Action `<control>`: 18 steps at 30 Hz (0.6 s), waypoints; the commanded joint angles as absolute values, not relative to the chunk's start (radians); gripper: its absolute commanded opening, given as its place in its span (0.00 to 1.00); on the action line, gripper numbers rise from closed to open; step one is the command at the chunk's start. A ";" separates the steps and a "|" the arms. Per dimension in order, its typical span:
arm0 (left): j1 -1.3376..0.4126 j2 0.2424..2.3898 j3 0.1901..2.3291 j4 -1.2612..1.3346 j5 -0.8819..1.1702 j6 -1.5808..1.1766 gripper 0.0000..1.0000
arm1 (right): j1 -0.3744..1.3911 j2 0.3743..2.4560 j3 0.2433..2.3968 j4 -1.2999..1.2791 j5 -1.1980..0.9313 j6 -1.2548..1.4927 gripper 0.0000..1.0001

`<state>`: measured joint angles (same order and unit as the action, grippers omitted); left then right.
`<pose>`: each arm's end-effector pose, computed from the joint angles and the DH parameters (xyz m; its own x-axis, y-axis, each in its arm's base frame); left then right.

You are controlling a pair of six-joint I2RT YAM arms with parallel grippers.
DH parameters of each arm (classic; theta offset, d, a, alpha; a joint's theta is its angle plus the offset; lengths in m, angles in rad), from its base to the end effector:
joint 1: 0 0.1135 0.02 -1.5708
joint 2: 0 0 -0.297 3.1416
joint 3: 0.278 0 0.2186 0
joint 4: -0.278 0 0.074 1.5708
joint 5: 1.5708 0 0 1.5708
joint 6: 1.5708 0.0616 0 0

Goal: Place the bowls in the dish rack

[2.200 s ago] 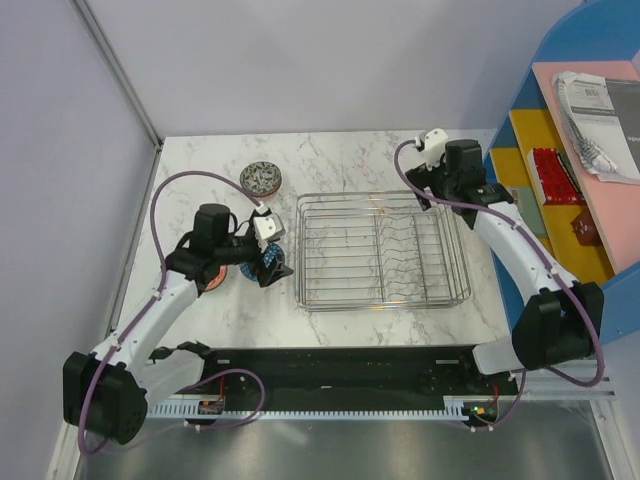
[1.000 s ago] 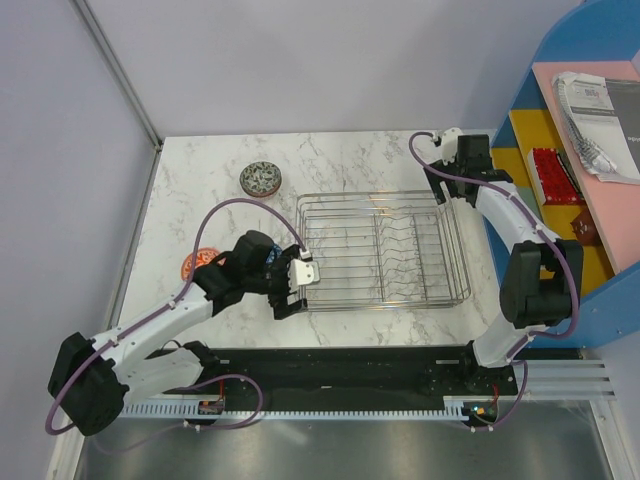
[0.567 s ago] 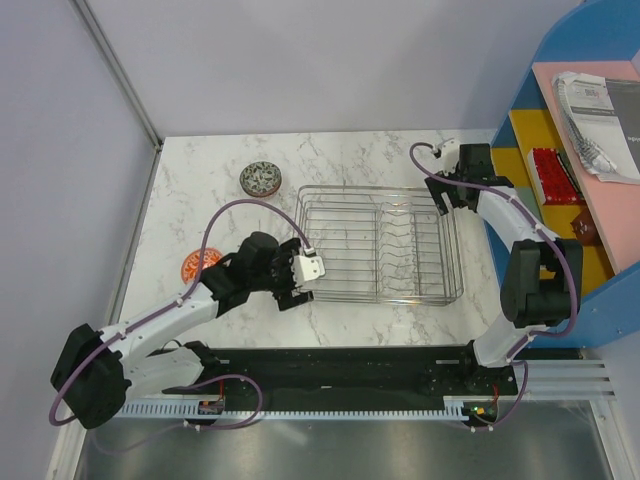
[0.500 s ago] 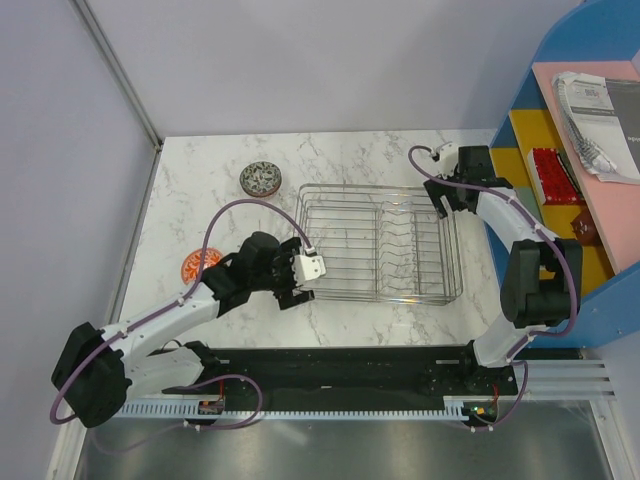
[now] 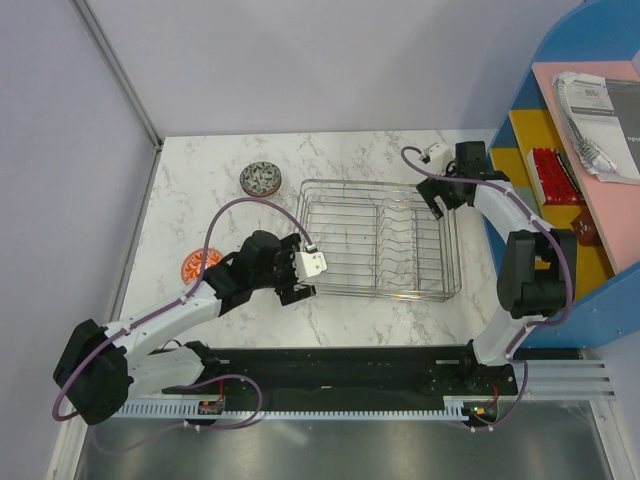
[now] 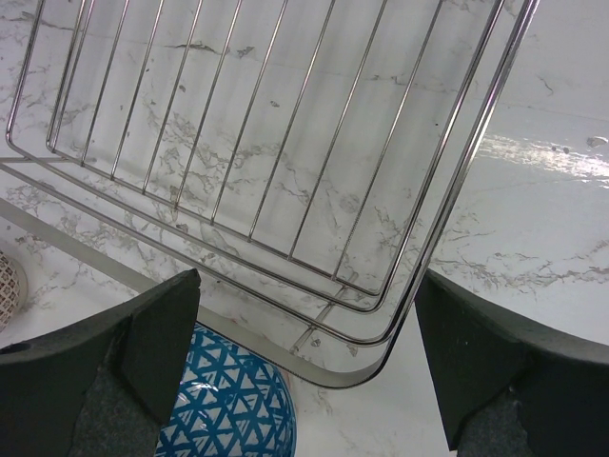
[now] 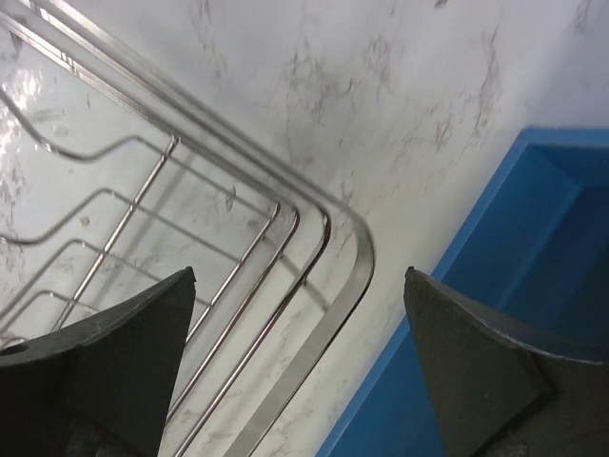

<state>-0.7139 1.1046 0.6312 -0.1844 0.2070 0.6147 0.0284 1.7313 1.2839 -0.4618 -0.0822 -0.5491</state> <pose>0.1483 -0.1452 0.2543 0.0630 0.6922 -0.7189 0.8904 0.2864 0.3537 0.3658 0.0155 0.2630 -0.6317 -0.5383 -0.5579 -0.4788 0.8369 -0.2654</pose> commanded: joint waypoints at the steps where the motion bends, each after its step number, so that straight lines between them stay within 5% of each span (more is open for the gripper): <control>1: -0.707 1.120 0.615 -0.190 0.137 0.632 1.00 | 0.026 1.805 1.426 -0.472 -0.166 -0.621 0.98; 10: -0.707 1.123 0.618 -0.207 0.118 0.649 1.00 | 0.028 1.939 1.509 -0.529 -0.262 -0.693 0.98; 18: -0.704 1.170 0.614 -0.155 0.034 0.670 1.00 | 0.026 1.829 1.358 -0.604 -0.330 -0.814 0.98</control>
<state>-0.7139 1.1164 0.6312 -0.1684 0.1799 0.6201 0.0288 1.9186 1.4273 -0.5453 -0.2676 -0.7395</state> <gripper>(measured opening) 0.994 0.983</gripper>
